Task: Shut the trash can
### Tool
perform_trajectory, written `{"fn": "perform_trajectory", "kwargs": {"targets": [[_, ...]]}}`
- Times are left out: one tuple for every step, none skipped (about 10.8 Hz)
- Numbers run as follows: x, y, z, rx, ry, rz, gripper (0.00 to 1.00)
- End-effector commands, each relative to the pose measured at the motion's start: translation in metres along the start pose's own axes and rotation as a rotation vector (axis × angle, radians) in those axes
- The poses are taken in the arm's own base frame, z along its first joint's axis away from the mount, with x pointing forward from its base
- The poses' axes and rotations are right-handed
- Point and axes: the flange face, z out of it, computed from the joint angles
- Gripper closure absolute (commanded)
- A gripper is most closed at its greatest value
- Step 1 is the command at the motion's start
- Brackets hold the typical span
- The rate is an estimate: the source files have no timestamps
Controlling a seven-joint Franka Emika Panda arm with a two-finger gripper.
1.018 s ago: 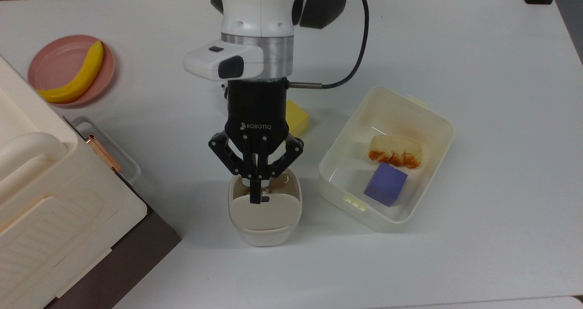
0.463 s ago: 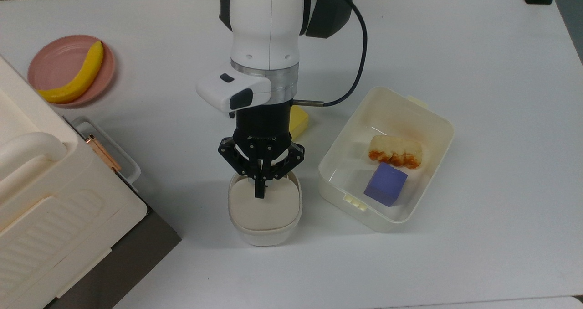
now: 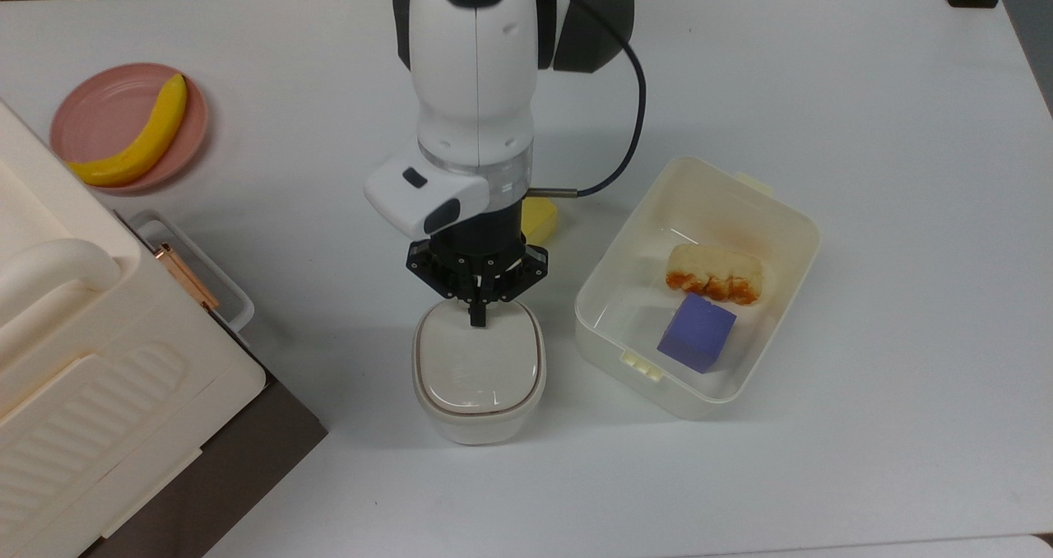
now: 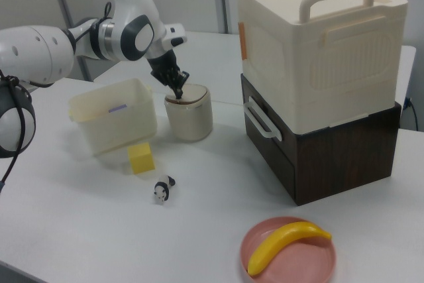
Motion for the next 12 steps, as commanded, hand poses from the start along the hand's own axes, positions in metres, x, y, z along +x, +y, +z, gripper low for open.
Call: {"fn": "perform_trajectory", "kwargs": {"targets": [[-0.016, -0.007, 0.017, 0.008, -0.056, -0.027, 1.0], [-0.022, -0.007, 0.028, 0.003, -0.079, -0.032, 1.0], [-0.024, -0.006, 0.032, 0.001, -0.083, -0.033, 1.0], [-0.024, -0.007, 0.03, 0.003, -0.082, -0.029, 1.0], [-0.018, -0.007, 0.01, 0.017, -0.06, -0.016, 1.0], [-0.014, -0.003, -0.036, 0.028, -0.011, -0.013, 0.99], [-0.018, 0.002, -0.07, 0.03, -0.02, -0.01, 0.81], [-0.027, 0.007, -0.099, 0.029, -0.046, -0.008, 0.49], [-0.043, 0.014, -0.118, 0.029, -0.08, -0.011, 0.23], [-0.063, 0.02, -0.135, 0.026, -0.106, -0.018, 0.0], [-0.083, 0.025, -0.152, 0.02, -0.136, -0.02, 0.0], [-0.099, 0.03, -0.164, 0.01, -0.201, -0.019, 0.0]]}}
